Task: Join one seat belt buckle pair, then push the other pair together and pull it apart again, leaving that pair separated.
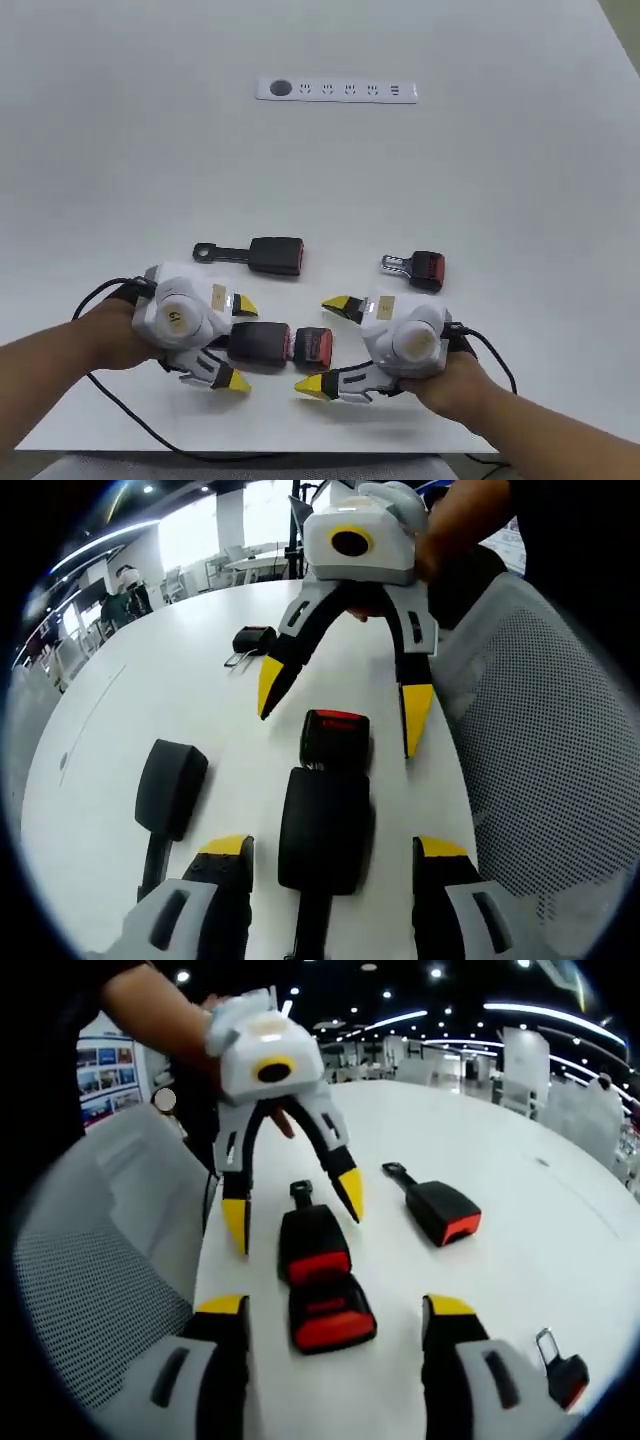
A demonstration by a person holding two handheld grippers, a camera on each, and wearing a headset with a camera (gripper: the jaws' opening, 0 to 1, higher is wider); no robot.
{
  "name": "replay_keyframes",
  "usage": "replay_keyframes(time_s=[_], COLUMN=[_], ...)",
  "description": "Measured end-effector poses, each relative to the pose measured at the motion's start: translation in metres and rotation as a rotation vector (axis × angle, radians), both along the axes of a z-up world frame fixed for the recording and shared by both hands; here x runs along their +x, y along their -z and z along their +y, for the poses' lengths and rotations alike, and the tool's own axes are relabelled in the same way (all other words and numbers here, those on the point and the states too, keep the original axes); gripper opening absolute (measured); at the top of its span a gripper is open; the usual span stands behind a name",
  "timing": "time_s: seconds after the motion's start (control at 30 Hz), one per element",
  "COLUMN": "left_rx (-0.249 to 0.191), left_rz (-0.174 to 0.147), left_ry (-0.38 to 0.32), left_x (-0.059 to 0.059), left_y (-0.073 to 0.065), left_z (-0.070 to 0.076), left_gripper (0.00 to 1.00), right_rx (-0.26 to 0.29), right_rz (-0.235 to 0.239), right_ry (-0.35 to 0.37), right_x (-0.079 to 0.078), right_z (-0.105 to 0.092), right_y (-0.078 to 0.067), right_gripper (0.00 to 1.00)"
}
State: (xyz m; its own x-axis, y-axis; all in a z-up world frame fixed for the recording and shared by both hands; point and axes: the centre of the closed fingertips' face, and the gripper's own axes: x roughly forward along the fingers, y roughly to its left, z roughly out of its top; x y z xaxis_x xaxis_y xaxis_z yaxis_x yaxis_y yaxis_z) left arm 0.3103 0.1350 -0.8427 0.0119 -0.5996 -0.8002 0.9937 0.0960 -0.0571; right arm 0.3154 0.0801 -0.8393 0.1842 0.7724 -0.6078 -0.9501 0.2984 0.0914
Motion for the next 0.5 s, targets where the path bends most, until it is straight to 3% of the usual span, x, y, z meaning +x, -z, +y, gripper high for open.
replay_keyframes(time_s=[0.07,0.13,0.2,0.27,0.33,0.43,0.5], left_rx=[0.0,0.007,-0.009,-0.014,-0.007,-0.041,-0.044], left_rz=[-0.009,-0.043,-0.037,-0.064,-0.087,-0.113,-0.129], left_ry=[-0.008,-0.01,-0.056,-0.065,-0.076,-0.129,-0.123], left_x=[0.002,0.006,0.012,0.02,0.028,0.04,0.041], left_y=[-0.004,-0.008,-0.016,-0.024,-0.03,-0.043,-0.053], left_z=[0.002,0.005,0.008,0.014,0.022,0.029,0.032], left_gripper=[0.74,0.79,0.83,0.84,0.85,0.87,0.86], right_rx=[0.009,-0.013,-0.018,-0.008,-0.011,-0.006,-0.01], right_rz=[0.007,0.021,0.05,0.015,0.014,0.0,0.002], right_ry=[0.024,0.054,0.098,0.106,0.116,0.143,0.173], right_x=[0.002,0.005,0.009,0.014,0.017,0.023,0.028], right_z=[-0.004,-0.011,-0.018,-0.023,-0.029,-0.042,-0.052], right_y=[-0.003,-0.002,-0.004,-0.01,-0.014,-0.022,-0.025], right_gripper=[0.73,0.77,0.81,0.8,0.79,0.78,0.79])
